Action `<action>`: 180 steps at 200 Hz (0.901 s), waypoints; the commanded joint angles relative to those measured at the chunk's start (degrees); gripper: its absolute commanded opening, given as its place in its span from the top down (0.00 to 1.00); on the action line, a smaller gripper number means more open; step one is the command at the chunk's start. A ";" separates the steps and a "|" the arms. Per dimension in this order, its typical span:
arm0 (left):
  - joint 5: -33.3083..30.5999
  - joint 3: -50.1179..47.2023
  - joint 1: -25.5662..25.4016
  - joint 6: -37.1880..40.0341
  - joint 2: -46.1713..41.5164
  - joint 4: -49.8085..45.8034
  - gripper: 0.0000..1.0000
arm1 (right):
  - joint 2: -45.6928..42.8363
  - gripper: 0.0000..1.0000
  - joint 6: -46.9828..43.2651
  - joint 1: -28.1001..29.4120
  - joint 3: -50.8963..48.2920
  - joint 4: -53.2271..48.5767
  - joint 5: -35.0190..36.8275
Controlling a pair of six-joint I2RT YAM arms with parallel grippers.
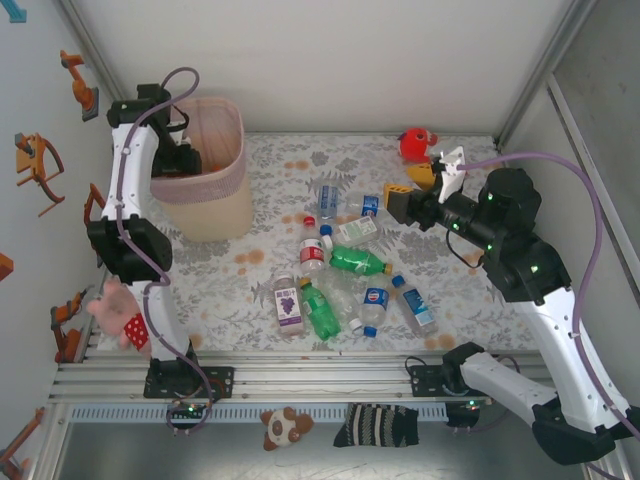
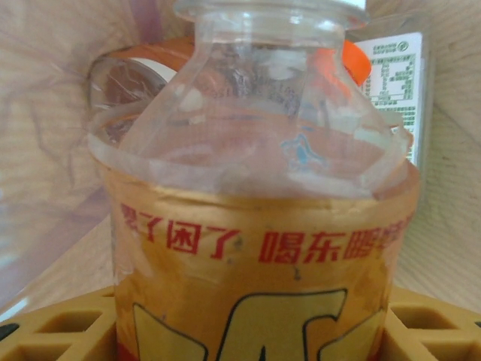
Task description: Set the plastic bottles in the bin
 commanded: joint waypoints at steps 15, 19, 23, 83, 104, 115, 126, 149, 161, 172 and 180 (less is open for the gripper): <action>1.63 -1.54 0.45 -0.94 1.82 -0.95 0.37 | -0.83 0.37 0.78 0.13 -0.52 0.67 0.23; 1.73 -1.71 0.40 -0.99 1.76 -0.69 0.36 | -0.79 0.37 0.87 0.09 -0.54 0.71 0.23; 1.83 -1.83 0.42 -1.05 1.64 -0.48 0.35 | -0.83 0.37 0.85 0.10 -0.54 0.73 0.23; 3.62 -1.90 0.40 -1.13 -0.47 0.47 0.21 | -0.66 0.37 0.96 0.11 -0.71 1.37 0.76; 4.46 -1.94 0.40 -1.00 -1.86 0.78 0.19 | -0.20 0.37 0.88 0.04 -0.63 1.47 0.84; 5.18 -2.00 0.46 -1.00 -2.61 1.02 0.19 | 0.08 0.37 0.83 0.04 -0.48 1.54 0.93; 6.00 -1.94 0.40 -0.98 -3.53 1.42 0.19 | 0.43 0.37 0.87 0.07 -0.40 1.50 1.02; 7.17 -1.80 0.40 -1.12 -5.20 1.98 0.19 | 1.16 0.37 0.87 0.04 -0.12 1.41 1.04; 7.57 -1.42 0.40 -1.19 -6.02 2.08 0.19 | 1.54 0.37 0.86 0.09 -0.10 1.43 1.11; 7.97 -1.30 0.40 -1.35 -6.79 2.13 0.19 | 1.96 0.37 0.96 0.11 0.07 1.27 1.35; 8.45 -1.11 0.40 -1.35 -7.35 2.21 0.19 | 2.30 0.37 1.04 0.11 0.26 1.11 1.80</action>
